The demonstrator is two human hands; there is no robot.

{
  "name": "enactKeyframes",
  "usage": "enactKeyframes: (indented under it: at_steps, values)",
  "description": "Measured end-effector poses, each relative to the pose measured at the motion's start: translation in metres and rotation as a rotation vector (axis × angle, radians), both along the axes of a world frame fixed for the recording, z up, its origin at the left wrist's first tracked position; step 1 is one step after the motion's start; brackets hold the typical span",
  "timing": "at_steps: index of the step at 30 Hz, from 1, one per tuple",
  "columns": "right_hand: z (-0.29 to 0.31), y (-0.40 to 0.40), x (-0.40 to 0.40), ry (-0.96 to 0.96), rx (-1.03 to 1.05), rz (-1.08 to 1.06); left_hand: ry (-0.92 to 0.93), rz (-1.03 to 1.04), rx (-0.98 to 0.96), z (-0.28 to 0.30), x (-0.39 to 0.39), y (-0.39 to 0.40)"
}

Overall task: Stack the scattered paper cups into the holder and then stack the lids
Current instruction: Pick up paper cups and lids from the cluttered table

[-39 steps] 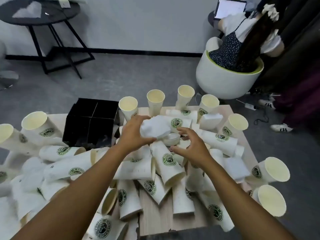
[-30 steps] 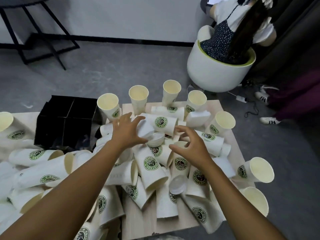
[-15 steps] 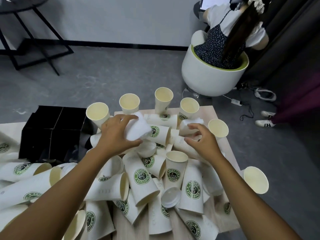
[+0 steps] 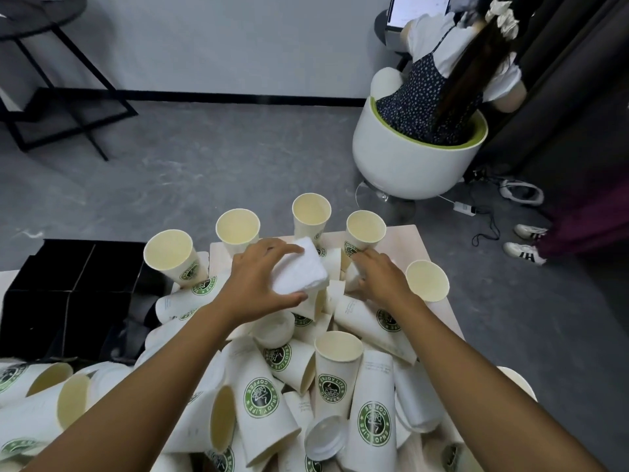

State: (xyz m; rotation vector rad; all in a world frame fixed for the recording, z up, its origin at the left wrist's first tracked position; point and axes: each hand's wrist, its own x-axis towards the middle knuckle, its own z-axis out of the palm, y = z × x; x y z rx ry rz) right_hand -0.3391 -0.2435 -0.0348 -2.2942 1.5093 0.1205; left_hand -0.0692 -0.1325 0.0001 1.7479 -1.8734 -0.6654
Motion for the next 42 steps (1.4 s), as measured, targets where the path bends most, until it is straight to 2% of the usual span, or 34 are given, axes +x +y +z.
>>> enactKeyframes:
  at_steps: [8,13,21,25,30,36,42]
  values:
    - [0.002,0.003,0.0,-0.016,-0.012,-0.02,0.009,0.021,0.012,-0.009,0.007,0.006]
    - [0.029,0.021,-0.007,-0.13,-0.062,-0.078,0.054,0.037,-0.019,-0.001,0.01,0.014]
    - [0.092,0.068,-0.016,-0.497,-0.293,-0.093,0.058,0.081,-0.15,0.035,0.021,0.048]
    - [0.134,0.099,0.008,-0.724,-0.308,-0.068,0.062,0.132,-0.199,0.056,0.039,0.083]
    - [0.161,0.157,0.07,-0.916,-0.217,0.053,0.032,0.321,-0.274,0.084,0.076,0.17]
    - [0.154,0.262,0.157,-0.981,-0.081,0.24,-0.02,0.585,-0.362,0.091,0.125,0.336]
    - [0.138,0.407,0.242,-0.953,0.135,0.422,-0.045,0.877,-0.317,0.067,0.155,0.533]
